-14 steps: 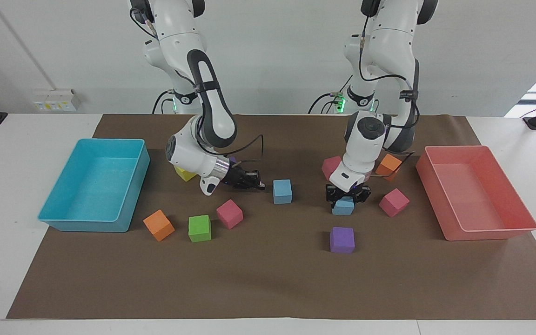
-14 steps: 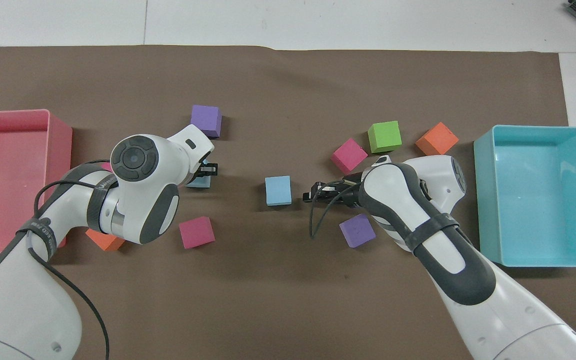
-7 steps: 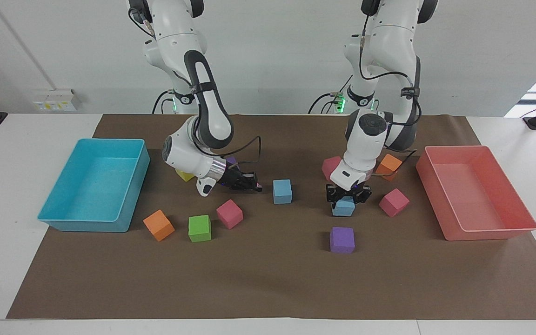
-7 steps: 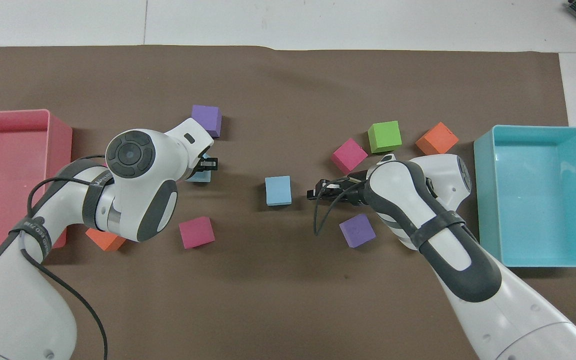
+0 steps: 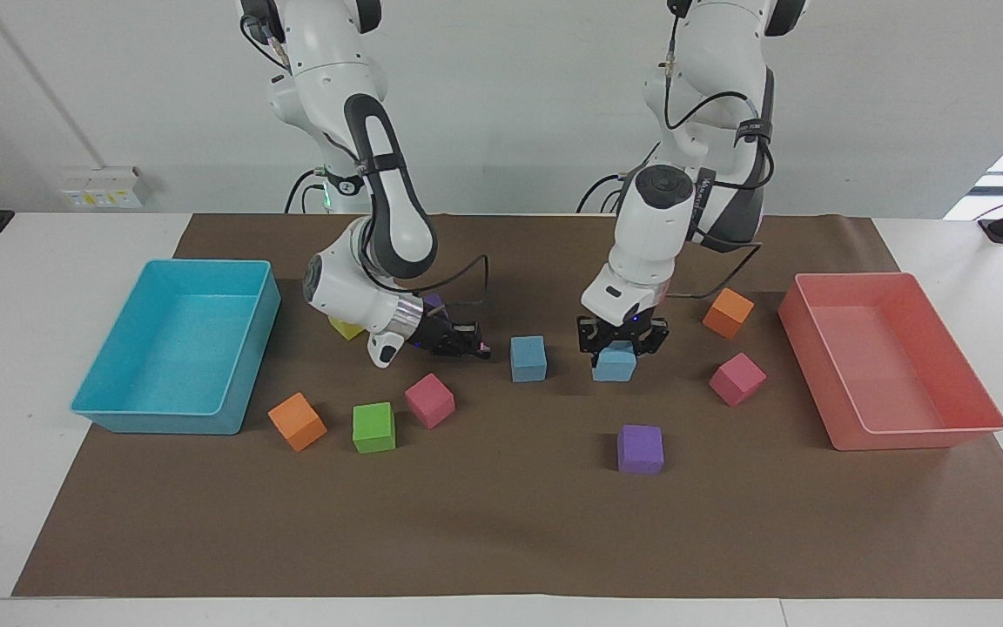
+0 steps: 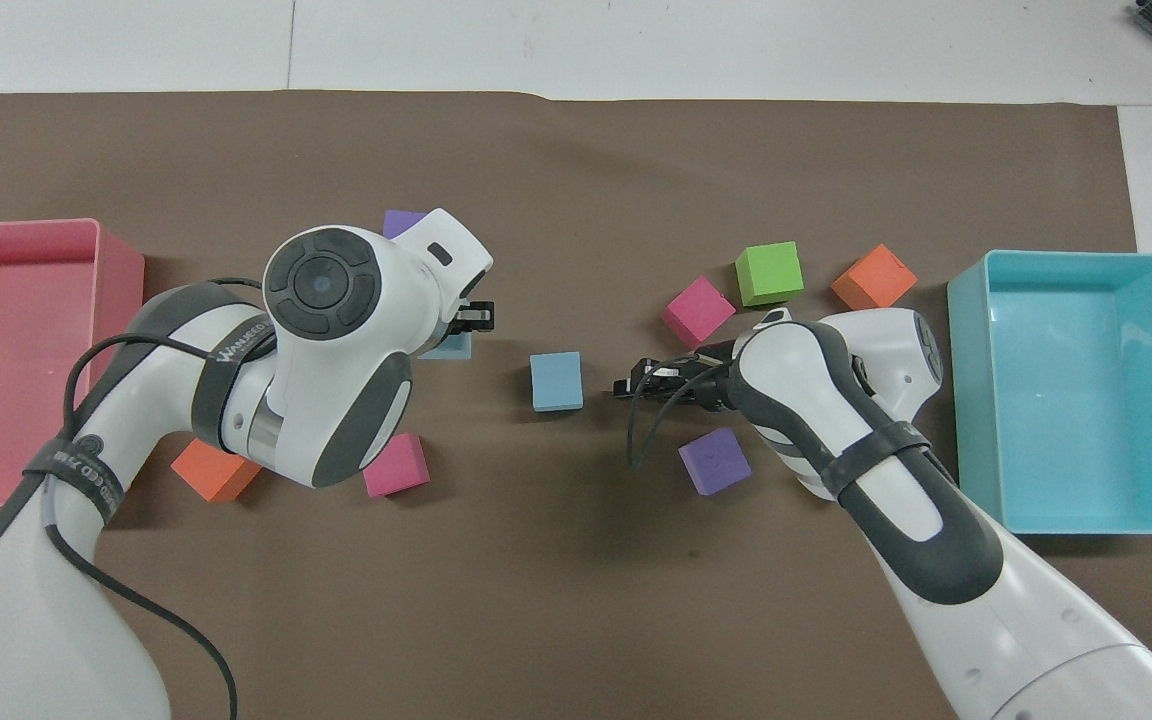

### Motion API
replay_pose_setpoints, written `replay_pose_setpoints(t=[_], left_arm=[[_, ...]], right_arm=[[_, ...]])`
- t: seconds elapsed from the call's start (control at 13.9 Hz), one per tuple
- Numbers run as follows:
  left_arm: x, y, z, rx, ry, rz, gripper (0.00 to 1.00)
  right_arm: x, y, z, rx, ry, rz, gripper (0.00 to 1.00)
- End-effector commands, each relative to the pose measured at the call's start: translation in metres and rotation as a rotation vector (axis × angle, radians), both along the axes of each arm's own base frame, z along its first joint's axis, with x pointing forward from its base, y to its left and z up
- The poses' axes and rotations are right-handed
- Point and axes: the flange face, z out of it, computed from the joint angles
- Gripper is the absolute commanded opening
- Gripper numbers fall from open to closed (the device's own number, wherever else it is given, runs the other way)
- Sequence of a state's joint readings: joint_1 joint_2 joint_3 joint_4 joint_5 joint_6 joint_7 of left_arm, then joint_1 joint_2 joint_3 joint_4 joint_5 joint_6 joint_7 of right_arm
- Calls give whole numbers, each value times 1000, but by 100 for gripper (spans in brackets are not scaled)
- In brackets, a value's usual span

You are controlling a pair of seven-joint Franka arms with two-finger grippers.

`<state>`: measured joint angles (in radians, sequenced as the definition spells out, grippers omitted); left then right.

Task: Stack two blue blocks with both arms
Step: 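Carry the held blue cube with the left gripper toward the center cube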

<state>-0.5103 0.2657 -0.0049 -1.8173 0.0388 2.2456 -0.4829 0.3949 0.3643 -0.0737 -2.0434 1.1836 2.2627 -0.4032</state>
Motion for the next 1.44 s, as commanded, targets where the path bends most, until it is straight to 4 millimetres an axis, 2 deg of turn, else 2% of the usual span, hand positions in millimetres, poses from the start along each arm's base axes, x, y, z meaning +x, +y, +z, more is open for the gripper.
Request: replay_pose_setpoints(t=[0.0, 0.22, 0.43, 0.57, 0.72, 0.86, 1.36], left_arm=[[-3, -23, 4, 6, -7, 41, 0], [-17, -54, 6, -13, -8, 92, 0], [-24, -67, 5, -22, -4, 92, 0], [-25, -83, 2, -33, -3, 102, 0], [-24, -87, -4, -28, 2, 108, 0], [-34, -100, -9, -20, 9, 96, 0], [-40, -106, -20, -16, 21, 117, 0]], right_arm=[[0, -2, -3, 21, -17, -6, 0], [0, -2, -3, 20, -17, -7, 0], [0, -1, -3, 21, -16, -8, 0], [-1, 0, -3, 21, -15, -7, 0], [0, 0, -2, 22, -15, -9, 0], [0, 0, -2, 22, -17, -9, 0], [-1, 0, -2, 21, -15, -9, 0]])
